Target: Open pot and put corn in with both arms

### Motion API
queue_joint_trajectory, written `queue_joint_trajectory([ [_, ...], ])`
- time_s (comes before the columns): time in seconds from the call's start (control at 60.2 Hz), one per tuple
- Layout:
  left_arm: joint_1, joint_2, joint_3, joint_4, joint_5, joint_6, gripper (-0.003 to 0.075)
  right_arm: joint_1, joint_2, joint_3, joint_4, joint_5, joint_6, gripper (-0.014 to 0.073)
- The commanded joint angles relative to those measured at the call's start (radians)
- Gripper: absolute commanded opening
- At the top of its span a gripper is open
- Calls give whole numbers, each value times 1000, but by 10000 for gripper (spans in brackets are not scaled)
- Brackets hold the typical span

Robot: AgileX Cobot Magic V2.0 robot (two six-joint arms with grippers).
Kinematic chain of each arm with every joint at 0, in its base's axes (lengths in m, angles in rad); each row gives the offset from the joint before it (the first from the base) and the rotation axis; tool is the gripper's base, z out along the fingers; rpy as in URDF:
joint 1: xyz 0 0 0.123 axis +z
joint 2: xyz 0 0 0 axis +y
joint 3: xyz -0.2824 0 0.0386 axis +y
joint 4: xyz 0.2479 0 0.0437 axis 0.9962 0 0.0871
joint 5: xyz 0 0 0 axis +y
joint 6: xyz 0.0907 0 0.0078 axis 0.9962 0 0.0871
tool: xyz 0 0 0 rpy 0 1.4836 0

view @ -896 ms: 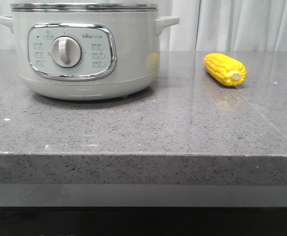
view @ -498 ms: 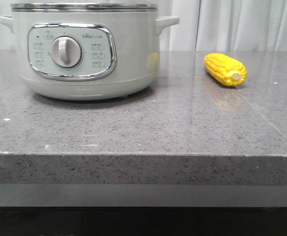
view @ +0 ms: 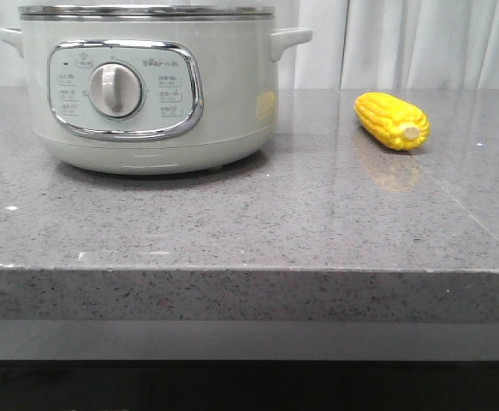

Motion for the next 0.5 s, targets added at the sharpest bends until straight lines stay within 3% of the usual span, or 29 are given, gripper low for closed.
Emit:
queue_joint_trajectory([
  [0.0, -4, -15, -26, -7, -86, 0, -20, -2, -22, -57, -6, -77, 3, -69],
  [0.249, -4, 17, -257, 0, 54, 0, -20, -2, 0, -317, -7, 137, 3, -69],
  [0.481, -4, 157, -572, 0, 263, 0, -20, -2, 166, -628, -7, 315, 3, -69],
])
